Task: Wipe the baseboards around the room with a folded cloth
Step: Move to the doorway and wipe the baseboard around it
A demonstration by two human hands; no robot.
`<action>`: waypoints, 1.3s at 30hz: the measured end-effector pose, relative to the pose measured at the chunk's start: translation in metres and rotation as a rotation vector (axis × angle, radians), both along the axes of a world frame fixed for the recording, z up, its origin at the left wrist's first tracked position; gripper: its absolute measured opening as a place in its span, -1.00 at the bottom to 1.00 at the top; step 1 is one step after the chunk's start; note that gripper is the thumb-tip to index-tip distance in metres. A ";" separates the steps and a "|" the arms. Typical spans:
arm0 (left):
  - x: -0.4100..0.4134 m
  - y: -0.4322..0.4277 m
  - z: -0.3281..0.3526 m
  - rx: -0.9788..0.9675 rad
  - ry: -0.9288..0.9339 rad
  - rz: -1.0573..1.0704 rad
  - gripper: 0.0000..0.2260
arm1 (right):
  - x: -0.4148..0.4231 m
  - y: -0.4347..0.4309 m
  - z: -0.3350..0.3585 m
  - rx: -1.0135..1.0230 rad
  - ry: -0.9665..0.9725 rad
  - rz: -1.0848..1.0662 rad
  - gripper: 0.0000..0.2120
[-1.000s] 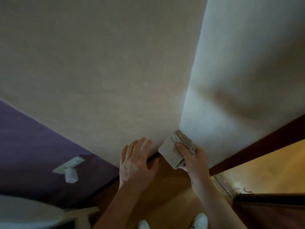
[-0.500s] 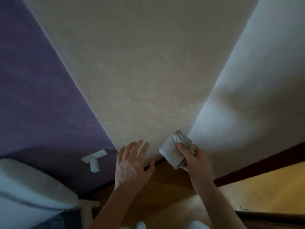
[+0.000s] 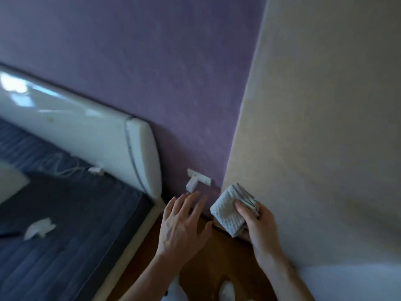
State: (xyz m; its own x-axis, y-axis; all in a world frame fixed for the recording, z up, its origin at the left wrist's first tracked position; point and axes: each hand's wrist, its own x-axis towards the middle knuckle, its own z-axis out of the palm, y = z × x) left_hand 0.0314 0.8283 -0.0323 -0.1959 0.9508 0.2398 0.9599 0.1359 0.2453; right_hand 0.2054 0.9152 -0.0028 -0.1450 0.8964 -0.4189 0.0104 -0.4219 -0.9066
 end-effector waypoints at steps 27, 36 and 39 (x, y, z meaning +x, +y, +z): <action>0.150 -0.406 0.011 -0.006 -0.036 1.608 -0.47 | -0.107 -0.318 0.014 -0.100 0.058 1.638 -0.77; 0.256 -0.526 0.009 -0.011 -0.047 1.972 -0.48 | -0.050 -0.480 0.018 -0.091 0.049 2.006 -0.74; 0.284 -0.556 0.006 -0.001 -0.052 2.041 -0.48 | -0.034 -0.522 0.016 -0.063 0.049 2.076 -0.79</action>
State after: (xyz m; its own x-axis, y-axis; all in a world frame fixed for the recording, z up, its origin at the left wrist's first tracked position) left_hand 0.3152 0.2721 -0.0267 -0.7638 -0.6138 0.1995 -0.5624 0.7847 0.2608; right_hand 0.1713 0.3931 0.0132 -0.7038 -0.5866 -0.4006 0.3861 0.1576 -0.9089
